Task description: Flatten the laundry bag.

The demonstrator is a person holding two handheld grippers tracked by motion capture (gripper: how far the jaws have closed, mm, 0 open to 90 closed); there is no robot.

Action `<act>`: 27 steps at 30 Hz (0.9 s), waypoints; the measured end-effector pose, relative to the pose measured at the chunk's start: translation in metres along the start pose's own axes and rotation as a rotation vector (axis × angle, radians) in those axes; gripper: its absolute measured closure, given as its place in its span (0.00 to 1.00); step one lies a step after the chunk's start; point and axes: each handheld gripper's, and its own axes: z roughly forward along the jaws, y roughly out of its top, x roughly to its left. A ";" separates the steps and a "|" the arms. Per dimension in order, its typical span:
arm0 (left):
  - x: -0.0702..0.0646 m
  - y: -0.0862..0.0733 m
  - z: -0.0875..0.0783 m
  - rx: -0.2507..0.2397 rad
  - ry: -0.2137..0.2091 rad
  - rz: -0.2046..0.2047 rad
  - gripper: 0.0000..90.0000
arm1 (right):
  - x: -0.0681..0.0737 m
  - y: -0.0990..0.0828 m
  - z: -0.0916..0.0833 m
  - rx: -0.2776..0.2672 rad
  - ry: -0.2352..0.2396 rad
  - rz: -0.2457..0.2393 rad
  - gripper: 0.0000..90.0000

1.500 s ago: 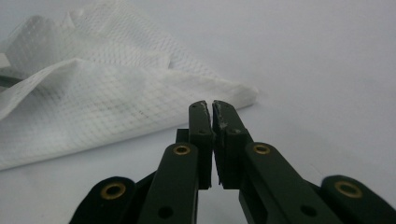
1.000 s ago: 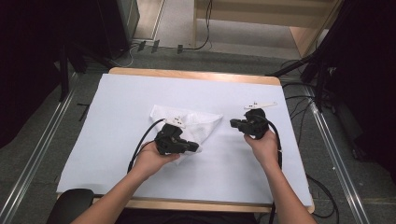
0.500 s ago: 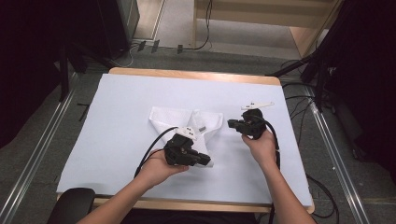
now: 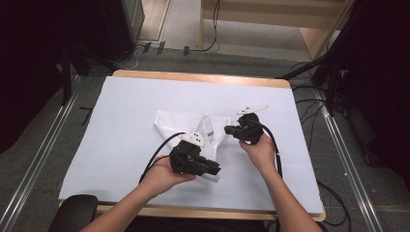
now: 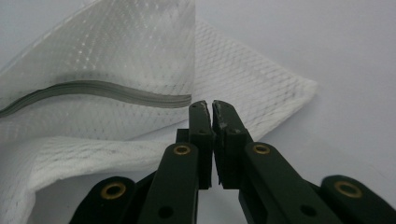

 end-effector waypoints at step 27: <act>0.074 -0.019 -0.075 -0.078 0.274 -0.145 0.75 | 0.016 -0.017 0.010 0.097 0.057 -0.044 0.99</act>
